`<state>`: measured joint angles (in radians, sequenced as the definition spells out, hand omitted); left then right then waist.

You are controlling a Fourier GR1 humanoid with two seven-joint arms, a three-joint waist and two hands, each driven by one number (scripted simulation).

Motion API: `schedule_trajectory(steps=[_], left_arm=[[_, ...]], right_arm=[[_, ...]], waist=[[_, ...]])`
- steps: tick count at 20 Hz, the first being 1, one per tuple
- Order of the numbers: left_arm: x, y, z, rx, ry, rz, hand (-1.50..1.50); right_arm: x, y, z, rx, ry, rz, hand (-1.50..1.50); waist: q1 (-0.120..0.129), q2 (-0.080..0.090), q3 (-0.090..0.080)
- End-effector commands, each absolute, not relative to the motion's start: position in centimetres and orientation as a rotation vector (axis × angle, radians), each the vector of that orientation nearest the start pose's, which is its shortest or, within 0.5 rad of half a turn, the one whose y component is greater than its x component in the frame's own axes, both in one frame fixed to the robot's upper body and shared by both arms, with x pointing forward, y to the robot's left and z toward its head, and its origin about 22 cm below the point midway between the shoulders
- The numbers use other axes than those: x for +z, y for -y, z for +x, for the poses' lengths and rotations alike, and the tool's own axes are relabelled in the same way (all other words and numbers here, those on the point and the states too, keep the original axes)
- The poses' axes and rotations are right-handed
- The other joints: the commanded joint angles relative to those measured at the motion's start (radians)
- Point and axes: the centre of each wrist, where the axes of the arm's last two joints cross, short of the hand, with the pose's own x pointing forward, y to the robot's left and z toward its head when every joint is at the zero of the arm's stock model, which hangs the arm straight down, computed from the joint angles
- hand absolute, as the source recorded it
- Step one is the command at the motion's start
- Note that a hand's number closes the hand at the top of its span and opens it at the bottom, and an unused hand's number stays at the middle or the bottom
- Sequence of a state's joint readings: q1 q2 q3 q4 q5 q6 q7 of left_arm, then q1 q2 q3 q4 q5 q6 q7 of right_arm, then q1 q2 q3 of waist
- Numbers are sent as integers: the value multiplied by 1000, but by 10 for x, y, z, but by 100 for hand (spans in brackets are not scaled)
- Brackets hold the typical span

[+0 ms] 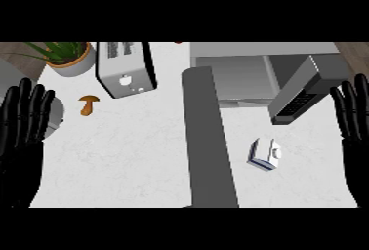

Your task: Pick up the milk, place it into the microwave and close the microwave

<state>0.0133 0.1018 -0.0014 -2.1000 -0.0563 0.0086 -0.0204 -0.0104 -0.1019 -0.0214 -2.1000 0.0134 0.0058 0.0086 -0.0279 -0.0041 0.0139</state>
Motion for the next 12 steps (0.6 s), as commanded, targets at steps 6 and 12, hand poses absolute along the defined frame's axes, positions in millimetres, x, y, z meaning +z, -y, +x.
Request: schedule_trajectory(steps=[6, 12], left_arm=[[120, -239, 204, -115, 2078, 120, -150], [97, -225, 193, 61, 1946, -27, -150]], right_arm=[[117, 170, 202, -20, 2106, -192, -150], [118, 128, 178, 0, 1986, 198, -150]], waist=[[33, 3, -14], [33, 1, -14]])
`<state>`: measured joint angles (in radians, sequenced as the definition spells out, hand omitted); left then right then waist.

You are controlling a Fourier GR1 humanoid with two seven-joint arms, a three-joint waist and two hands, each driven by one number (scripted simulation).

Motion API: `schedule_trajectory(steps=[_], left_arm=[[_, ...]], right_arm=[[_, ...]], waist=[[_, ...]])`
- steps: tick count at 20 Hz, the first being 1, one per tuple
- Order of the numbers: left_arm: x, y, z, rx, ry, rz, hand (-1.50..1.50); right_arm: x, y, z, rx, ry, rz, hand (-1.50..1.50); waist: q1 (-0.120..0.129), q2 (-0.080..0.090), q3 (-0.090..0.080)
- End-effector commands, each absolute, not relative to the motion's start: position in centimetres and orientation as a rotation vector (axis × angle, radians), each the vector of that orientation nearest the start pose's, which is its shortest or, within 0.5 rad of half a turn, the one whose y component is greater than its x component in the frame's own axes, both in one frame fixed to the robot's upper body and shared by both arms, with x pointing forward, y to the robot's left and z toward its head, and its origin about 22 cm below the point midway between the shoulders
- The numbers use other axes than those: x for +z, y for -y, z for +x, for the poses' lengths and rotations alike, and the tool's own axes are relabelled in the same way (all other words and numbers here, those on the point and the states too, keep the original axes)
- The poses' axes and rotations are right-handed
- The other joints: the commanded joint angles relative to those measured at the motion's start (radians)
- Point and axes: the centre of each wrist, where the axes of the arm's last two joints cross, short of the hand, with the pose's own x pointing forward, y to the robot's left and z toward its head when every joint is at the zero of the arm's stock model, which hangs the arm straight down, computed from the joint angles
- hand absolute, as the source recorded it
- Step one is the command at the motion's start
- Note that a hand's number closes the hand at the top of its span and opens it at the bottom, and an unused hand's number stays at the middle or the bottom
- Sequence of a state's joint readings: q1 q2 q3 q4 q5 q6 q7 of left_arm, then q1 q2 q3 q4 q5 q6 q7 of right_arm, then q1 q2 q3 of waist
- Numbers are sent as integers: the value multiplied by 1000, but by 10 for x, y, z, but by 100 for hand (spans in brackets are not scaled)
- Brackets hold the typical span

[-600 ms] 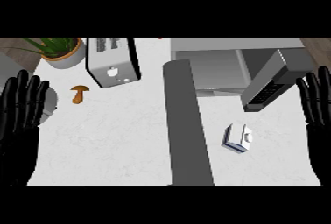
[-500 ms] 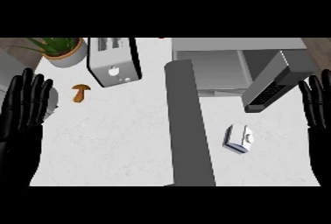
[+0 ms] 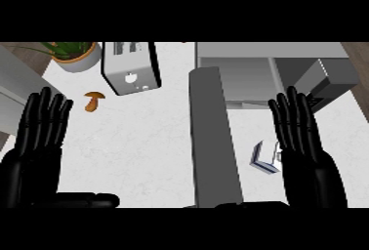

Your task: Pick up the milk, place it into the microwave and close the microwave

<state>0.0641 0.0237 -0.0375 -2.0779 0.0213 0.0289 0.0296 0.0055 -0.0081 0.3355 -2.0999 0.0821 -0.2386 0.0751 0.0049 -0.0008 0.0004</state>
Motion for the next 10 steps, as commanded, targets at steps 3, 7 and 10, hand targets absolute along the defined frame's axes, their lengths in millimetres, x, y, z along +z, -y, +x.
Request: schedule_trajectory(steps=[3, 7, 10], left_arm=[[109, -243, 176, 58, 1968, -35, -150], [102, -261, 176, 71, 1980, -28, -150], [95, -239, 161, 68, 1973, -24, -150]], right_arm=[[122, 121, 192, 1, 1990, 200, -150], [105, 101, 186, -32, 2020, 66, -150], [107, 132, 185, -60, 2006, -26, -150]], waist=[[2, 0, -1], [0, 0, -1], [-4, 0, 0]])
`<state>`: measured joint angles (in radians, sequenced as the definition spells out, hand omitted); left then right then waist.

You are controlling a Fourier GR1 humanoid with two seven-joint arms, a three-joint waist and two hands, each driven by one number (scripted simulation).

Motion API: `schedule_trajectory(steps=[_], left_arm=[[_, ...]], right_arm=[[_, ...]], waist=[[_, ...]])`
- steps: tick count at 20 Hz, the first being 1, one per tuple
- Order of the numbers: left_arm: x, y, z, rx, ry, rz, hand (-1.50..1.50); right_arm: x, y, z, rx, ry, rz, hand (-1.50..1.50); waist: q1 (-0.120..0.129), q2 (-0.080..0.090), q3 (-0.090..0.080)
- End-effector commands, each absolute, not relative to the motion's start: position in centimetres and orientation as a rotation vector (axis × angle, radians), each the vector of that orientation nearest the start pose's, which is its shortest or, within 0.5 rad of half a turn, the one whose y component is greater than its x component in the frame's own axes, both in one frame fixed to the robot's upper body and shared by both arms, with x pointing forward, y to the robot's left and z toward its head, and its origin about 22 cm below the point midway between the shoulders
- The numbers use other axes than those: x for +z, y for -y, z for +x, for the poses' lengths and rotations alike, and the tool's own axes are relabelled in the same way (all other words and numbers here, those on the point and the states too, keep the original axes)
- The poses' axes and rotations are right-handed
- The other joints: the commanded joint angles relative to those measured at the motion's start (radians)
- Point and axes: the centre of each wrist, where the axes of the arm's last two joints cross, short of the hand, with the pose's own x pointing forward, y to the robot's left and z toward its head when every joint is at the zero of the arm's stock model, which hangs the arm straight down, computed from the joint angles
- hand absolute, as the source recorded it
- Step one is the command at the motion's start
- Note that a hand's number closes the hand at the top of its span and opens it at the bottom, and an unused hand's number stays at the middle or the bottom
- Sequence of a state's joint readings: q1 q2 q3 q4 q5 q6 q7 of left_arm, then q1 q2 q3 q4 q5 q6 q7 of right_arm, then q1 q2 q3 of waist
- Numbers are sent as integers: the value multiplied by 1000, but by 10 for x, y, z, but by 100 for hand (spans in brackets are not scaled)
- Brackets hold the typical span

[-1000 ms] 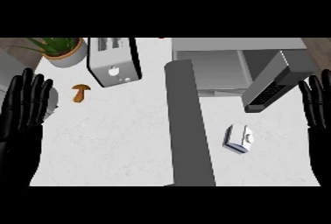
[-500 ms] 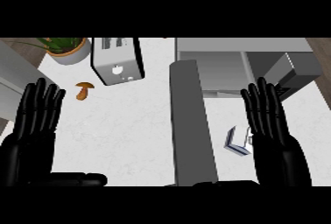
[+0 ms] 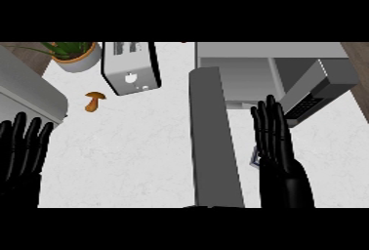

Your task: Pick up the milk, place it into the microwave and close the microwave

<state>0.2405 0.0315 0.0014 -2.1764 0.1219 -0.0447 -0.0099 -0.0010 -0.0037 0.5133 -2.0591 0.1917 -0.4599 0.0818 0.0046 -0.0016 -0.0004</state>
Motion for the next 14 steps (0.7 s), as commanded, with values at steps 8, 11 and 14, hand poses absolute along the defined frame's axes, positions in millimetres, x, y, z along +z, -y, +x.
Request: schedule_trajectory(steps=[8, 11, 14], left_arm=[[85, -265, 138, 61, 1959, -21, -150], [79, -270, 137, 68, 1958, -19, -150], [88, -263, 138, 81, 1958, -53, -150]], right_arm=[[88, 142, 205, -137, 1940, -133, -150], [69, 170, 201, -150, 1917, -160, -150], [48, 172, 197, -173, 1905, -153, -150]], waist=[[0, 1, 0], [-2, 1, 1], [-3, 1, 1]])
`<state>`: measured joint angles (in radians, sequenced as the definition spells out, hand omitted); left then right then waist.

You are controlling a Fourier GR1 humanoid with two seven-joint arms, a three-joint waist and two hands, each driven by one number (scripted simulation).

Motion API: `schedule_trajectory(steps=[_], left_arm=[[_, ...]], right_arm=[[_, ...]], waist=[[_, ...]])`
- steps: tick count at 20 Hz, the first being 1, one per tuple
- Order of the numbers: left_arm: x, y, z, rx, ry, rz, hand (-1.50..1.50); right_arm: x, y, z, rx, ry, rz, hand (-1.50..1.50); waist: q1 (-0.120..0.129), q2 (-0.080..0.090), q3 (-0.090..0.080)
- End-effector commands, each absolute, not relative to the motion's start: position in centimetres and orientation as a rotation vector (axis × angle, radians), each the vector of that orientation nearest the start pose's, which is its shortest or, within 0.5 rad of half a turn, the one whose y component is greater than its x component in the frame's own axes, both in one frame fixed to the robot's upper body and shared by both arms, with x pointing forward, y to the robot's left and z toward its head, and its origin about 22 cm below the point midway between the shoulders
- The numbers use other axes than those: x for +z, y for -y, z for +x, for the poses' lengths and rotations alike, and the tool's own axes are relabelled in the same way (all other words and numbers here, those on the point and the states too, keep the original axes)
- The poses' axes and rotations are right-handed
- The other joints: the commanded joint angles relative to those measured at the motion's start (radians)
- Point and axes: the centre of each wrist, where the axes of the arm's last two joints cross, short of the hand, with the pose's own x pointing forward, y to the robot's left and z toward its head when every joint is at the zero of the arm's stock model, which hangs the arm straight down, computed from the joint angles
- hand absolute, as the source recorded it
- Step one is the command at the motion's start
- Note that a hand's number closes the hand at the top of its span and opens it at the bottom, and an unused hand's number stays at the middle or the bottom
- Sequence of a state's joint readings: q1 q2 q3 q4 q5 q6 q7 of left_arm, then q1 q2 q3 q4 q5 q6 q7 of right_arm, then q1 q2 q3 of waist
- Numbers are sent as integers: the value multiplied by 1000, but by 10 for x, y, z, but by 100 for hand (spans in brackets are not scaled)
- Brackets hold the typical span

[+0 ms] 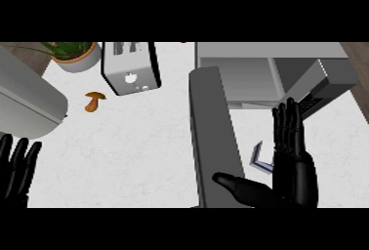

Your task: Pick up the milk, place it into the microwave and close the microwave

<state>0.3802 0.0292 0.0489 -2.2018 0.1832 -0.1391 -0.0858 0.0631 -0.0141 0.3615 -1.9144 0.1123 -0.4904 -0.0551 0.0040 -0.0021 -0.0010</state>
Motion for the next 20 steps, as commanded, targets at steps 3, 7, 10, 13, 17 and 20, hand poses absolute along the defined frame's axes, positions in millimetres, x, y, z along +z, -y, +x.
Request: schedule_trajectory(steps=[3, 7, 10, 13, 17, 20], left_arm=[[92, -270, 115, 61, 1963, -41, -150], [70, -261, 131, 57, 1960, -63, -150], [89, -275, 134, 65, 1968, -25, -150], [73, -270, 115, 50, 1961, -31, -150], [61, -278, 124, 59, 1950, -13, -150], [65, -277, 110, 57, 1975, -50, -150]], right_arm=[[28, 184, 215, -182, 1861, -206, -150], [12, 204, 211, -219, 1845, -243, -150], [-10, 207, 205, -202, 1816, -248, -150], [-34, 223, 191, -211, 1790, -293, -150], [-45, 238, 201, -208, 1781, -286, -150], [-54, 231, 181, -194, 1788, -282, -150]], waist=[[5, 2, 2], [-1, 2, 1], [-2, 2, 1], [1, 1, 1], [0, 2, 1], [0, 1, 1]])
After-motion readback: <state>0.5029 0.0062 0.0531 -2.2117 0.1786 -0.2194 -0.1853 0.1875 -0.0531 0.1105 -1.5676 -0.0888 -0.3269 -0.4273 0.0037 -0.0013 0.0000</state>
